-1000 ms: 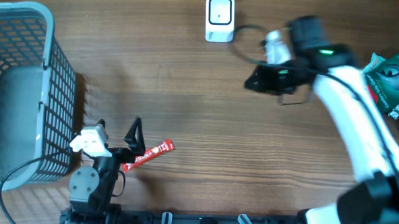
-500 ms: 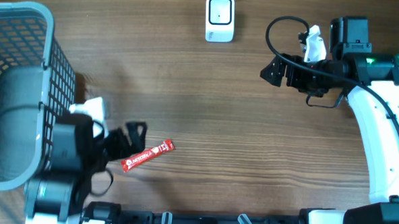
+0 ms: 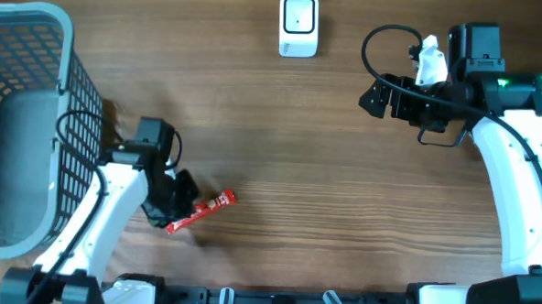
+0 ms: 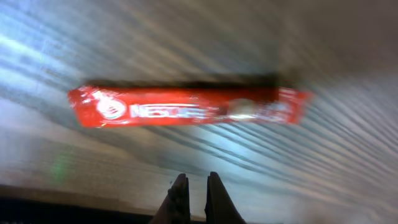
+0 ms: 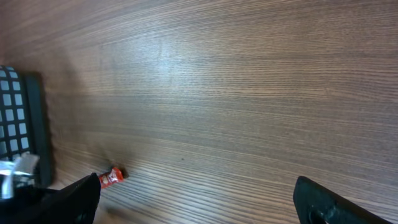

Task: Scan the item barcode

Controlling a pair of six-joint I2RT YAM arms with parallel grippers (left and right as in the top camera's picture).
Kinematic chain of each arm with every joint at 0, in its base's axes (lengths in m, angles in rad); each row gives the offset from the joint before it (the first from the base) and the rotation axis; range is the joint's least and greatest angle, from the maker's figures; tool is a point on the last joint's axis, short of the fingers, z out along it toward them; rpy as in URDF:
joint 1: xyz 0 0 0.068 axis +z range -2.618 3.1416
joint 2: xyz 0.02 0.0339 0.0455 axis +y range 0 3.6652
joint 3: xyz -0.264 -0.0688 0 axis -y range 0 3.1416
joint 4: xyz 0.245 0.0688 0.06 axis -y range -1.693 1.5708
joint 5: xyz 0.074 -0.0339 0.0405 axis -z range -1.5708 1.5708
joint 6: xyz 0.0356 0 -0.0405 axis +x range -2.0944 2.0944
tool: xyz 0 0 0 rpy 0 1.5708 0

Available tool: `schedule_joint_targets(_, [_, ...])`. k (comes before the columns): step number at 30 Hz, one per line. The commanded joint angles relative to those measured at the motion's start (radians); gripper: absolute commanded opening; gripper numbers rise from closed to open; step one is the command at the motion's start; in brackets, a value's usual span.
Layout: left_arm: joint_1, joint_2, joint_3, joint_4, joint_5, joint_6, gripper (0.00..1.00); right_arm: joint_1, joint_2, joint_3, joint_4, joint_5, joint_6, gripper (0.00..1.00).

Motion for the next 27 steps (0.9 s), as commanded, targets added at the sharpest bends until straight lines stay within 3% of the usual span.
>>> schedule_joint_targets(1, [-0.004, 0.005, -0.085, 0.047, -0.086, -0.214, 0.04, 0.0, 0.012, 0.001, -0.001, 0.015, -0.003, 1.0])
schedule_joint_targets(11, [-0.004, 0.005, -0.147, 0.251, -0.098, -0.229, 0.04, 0.0, 0.012, 0.0, -0.002, 0.015, -0.004, 1.0])
schedule_joint_targets(27, [-0.004, 0.006, -0.169, 0.243, -0.128, -0.23, 0.04, 0.0, 0.012, -0.001, -0.012, 0.015, -0.003, 1.0])
